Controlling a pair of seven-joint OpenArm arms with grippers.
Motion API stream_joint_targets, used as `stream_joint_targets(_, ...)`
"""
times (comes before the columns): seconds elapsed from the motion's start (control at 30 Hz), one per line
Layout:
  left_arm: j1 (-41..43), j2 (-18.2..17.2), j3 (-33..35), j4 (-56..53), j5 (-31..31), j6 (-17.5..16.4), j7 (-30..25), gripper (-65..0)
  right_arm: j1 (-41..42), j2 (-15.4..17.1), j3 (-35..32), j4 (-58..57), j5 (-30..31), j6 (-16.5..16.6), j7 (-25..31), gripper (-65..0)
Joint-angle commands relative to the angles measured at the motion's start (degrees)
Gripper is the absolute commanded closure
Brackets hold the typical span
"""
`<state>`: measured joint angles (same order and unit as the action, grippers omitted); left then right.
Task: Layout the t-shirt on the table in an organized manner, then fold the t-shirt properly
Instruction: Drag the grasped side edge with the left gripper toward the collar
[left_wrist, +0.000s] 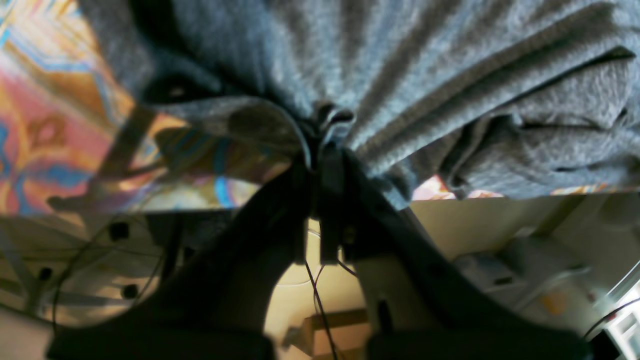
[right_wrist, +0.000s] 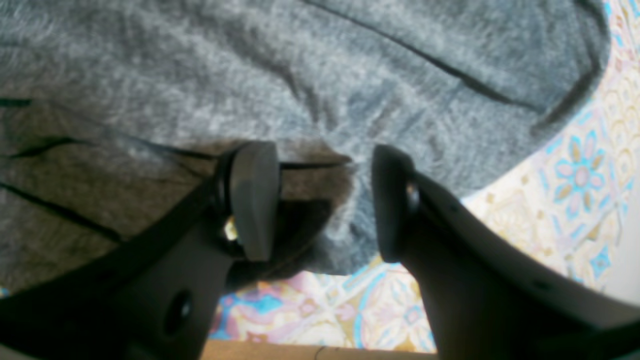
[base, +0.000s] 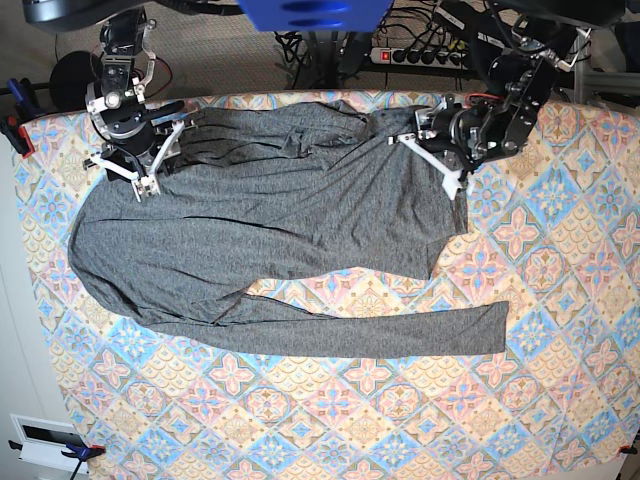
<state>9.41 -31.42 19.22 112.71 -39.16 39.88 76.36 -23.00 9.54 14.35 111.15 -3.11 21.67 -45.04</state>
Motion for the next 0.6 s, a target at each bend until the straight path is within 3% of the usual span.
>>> stream_joint_targets(0.0, 0.30, -0.62, -1.42, 1.27, -0.36, 0.12, 0.35, -1.4, 0.19, 0.44, 0.29, 0.80, -0.01, -0.26, 1.04, -28.9)
stream_joint_targets(0.4, 3.65, -1.86, -4.06, 3.03, -0.10, 0.12, -0.01, -1.4, 0.19, 0.44, 0.29, 0.71, -0.01, -0.26, 1.04, -28.9)
stream_joint_targets(0.57, 4.79, -3.44, -4.06, 3.03, -0.45, 0.12, -3.87, -1.9, 0.19, 0.44, 0.38, 0.71, -0.01, -0.26, 1.04, -28.9)
